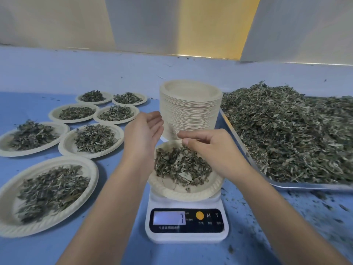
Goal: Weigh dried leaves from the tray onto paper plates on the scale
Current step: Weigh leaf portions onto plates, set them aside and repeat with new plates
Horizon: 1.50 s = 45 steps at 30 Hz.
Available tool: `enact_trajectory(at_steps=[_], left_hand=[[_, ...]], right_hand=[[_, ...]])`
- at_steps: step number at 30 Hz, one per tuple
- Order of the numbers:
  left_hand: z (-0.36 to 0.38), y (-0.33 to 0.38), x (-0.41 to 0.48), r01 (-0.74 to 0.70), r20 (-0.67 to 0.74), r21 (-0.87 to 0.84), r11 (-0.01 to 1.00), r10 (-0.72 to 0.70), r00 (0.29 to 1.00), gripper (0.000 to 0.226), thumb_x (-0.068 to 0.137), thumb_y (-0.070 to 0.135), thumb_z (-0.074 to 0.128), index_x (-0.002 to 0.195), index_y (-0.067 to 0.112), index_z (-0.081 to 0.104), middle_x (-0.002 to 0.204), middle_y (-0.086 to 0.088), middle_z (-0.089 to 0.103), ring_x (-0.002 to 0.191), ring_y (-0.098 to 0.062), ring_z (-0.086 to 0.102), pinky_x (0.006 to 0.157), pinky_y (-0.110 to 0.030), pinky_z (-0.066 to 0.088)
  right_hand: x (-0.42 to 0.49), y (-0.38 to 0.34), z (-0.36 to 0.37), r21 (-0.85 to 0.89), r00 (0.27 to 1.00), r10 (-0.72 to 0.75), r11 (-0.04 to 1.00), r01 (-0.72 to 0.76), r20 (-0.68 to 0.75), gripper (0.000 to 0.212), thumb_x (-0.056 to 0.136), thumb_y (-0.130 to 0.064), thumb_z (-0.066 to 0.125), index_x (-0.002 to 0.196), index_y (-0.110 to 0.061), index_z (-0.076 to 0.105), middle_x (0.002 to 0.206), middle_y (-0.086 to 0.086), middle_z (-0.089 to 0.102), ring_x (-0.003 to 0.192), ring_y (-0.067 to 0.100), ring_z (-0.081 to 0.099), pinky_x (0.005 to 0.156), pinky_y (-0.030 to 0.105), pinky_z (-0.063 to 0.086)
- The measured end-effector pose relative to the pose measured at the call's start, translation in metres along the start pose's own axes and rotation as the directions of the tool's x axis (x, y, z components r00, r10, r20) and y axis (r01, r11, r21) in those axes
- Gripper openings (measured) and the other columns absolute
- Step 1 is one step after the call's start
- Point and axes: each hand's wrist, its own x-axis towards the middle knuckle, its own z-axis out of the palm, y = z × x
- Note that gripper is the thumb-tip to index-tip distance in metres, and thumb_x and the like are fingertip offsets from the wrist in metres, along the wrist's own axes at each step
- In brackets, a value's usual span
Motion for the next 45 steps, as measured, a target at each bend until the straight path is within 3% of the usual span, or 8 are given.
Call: enact_trajectory(at_steps=[6,9,18,23,31,37,41,45], left_hand=[[-0.007,0.001,0.003,-0.019,0.009,0.038,0.999,0.019,1.000,0.026,0.095,0.008,0.037,0.096,0.006,0.063,0.102,-0.007,0.068,0.102,-0.017,0.065,0.086,-0.025,0.053],[-0.010,0.001,0.004,-0.062,-0.008,0.131,0.989,0.064,0.998,0.028,0.094,0.008,0.038,0.091,0.010,0.066,0.097,-0.003,0.070,0.095,-0.012,0.067,0.081,-0.024,0.054],[-0.029,-0.028,0.016,-0.076,-0.018,0.505,0.860,0.099,0.995,0.031,0.091,0.008,0.038,0.104,0.017,0.064,0.116,0.001,0.063,0.110,-0.009,0.055,0.089,-0.025,0.038],[-0.030,-0.033,0.018,0.045,-0.040,0.466,0.884,-0.029,0.999,0.022,0.090,0.007,0.046,0.096,0.013,0.066,0.118,-0.007,0.064,0.113,-0.020,0.057,0.103,-0.040,0.041],[-0.033,-0.021,0.019,0.070,-0.055,0.422,0.904,-0.051,0.997,0.027,0.086,-0.005,0.049,0.094,0.012,0.068,0.097,-0.006,0.069,0.100,-0.027,0.063,0.093,-0.042,0.050],[-0.059,0.019,0.031,0.071,-0.071,0.209,0.975,-0.057,0.996,0.035,0.086,-0.014,0.046,0.112,0.001,0.064,0.103,-0.007,0.071,0.098,-0.025,0.066,0.090,-0.040,0.051],[-0.096,0.050,0.038,-0.016,-0.163,0.239,0.971,0.057,0.985,0.030,0.085,-0.012,0.049,0.096,0.007,0.070,0.098,-0.004,0.073,0.094,-0.020,0.068,0.088,-0.036,0.052],[-0.140,0.075,0.051,-0.054,-0.256,0.282,0.958,0.129,0.958,0.031,0.084,-0.009,0.052,0.091,0.014,0.071,0.098,0.001,0.073,0.102,-0.022,0.066,0.098,-0.042,0.046]], right_hand=[[-0.001,0.002,-0.006,0.181,1.000,0.013,0.983,-0.016,0.018,0.030,0.089,0.000,0.058,0.092,-0.027,0.073,0.090,-0.011,0.075,0.095,0.000,0.067,0.090,0.015,0.049],[-0.002,0.006,-0.007,0.218,0.987,0.017,0.976,0.019,-0.161,0.033,0.090,0.001,0.053,0.091,-0.026,0.073,0.093,-0.012,0.074,0.095,0.001,0.066,0.086,0.013,0.049],[-0.011,0.030,-0.009,0.450,0.897,0.334,0.875,-0.179,-0.291,0.030,0.090,0.001,0.047,0.093,-0.013,0.074,0.098,-0.002,0.074,0.099,0.008,0.066,0.093,0.026,0.049],[-0.012,0.029,0.001,0.482,0.879,0.379,0.851,-0.207,-0.291,0.032,0.087,0.003,0.047,0.088,-0.013,0.075,0.096,0.001,0.074,0.100,0.018,0.066,0.095,0.037,0.050],[-0.008,0.013,0.005,0.506,0.865,0.379,0.844,-0.178,-0.328,0.032,0.084,0.004,0.047,0.085,-0.012,0.075,0.095,0.002,0.074,0.099,0.023,0.066,0.097,0.047,0.048],[0.014,-0.015,0.029,0.555,0.892,0.355,0.818,-0.152,-0.279,0.027,0.086,0.006,0.052,0.094,-0.013,0.070,0.097,0.002,0.071,0.091,0.007,0.067,0.091,0.030,0.053],[0.029,-0.027,0.057,0.387,0.908,0.383,0.873,-0.296,-0.169,0.026,0.084,-0.003,0.060,0.107,-0.013,0.065,0.096,0.001,0.066,0.083,0.010,0.062,0.071,0.025,0.051],[0.045,-0.041,0.090,0.439,0.906,0.422,0.807,-0.395,0.040,0.010,0.085,-0.001,0.063,0.078,-0.005,0.068,0.073,0.007,0.068,0.063,0.015,0.064,0.062,0.025,0.057]])
